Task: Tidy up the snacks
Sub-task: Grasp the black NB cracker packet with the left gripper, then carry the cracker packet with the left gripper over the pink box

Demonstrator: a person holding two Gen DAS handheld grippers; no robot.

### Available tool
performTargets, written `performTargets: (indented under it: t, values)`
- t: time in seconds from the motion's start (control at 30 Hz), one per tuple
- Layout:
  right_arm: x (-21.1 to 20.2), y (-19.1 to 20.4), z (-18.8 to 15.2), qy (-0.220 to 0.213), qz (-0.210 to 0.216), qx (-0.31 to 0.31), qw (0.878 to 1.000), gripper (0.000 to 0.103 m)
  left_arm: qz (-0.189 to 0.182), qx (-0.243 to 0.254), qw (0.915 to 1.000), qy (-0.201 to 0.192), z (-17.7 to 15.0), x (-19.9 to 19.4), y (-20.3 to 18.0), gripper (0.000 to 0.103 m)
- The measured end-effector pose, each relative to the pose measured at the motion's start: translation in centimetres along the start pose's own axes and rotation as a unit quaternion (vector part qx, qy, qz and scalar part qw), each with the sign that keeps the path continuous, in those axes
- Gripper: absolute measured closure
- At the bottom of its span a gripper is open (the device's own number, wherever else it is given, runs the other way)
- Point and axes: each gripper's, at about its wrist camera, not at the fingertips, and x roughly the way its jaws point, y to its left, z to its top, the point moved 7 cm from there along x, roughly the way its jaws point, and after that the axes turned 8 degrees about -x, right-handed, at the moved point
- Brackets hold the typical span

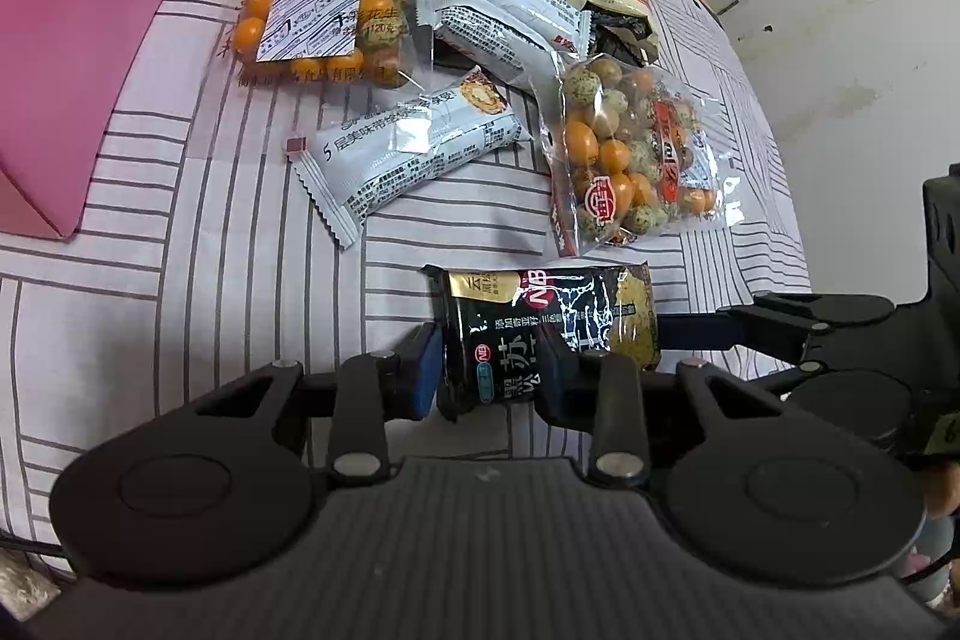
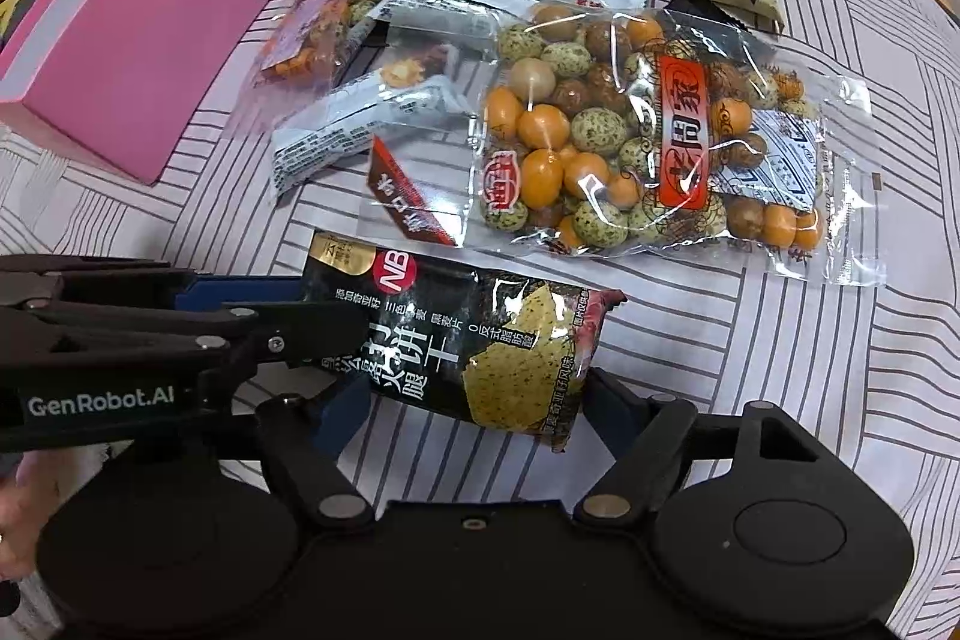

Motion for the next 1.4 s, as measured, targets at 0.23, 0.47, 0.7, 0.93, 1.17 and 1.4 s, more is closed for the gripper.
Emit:
performTargets:
  t: [0.23, 0.47, 0.7, 0.93, 1.17, 1.4]
  values:
    - [-1.0, 1.8, 0.1, -0.006, -0.004, -0.037, 0.999, 0.015, 0.011, 0.015, 0.9998, 0.002, -0.5, -1.0, -0.5, 0.067]
    - [-3.3, 3.8, 0.1, -0.04, -0.001, -0.059, 0.997, 0.014, 0.009, 0.013, 0.9999, 0.004, -1.1, -3.7, -0.6, 0.065]
    - [-6.3, 6.8, 0.0, -0.079, 0.013, -0.07, 0.994, 0.013, 0.015, 0.022, 0.9993, -0.026, -1.6, -7.9, -0.3, 0.065]
    - [-8.9, 10.4, -0.3, -0.101, 0.031, -0.085, 0.991, 0.014, 0.029, 0.037, 0.998, -0.042, -2.6, -12.8, 0.9, 0.065]
    - [-11.9, 13.9, 1.1, -0.119, 0.037, -0.123, 0.985, 0.014, 0.037, 0.06, 0.9958, -0.059, -2.5, -17.8, 1.2, 0.065]
    - [-13.8, 17.1, 4.2, -0.148, 0.017, -0.16, 0.976, 0.014, 0.06, 0.059, 0.9924, -0.089, -0.9, -22.0, 2.0, 0.064]
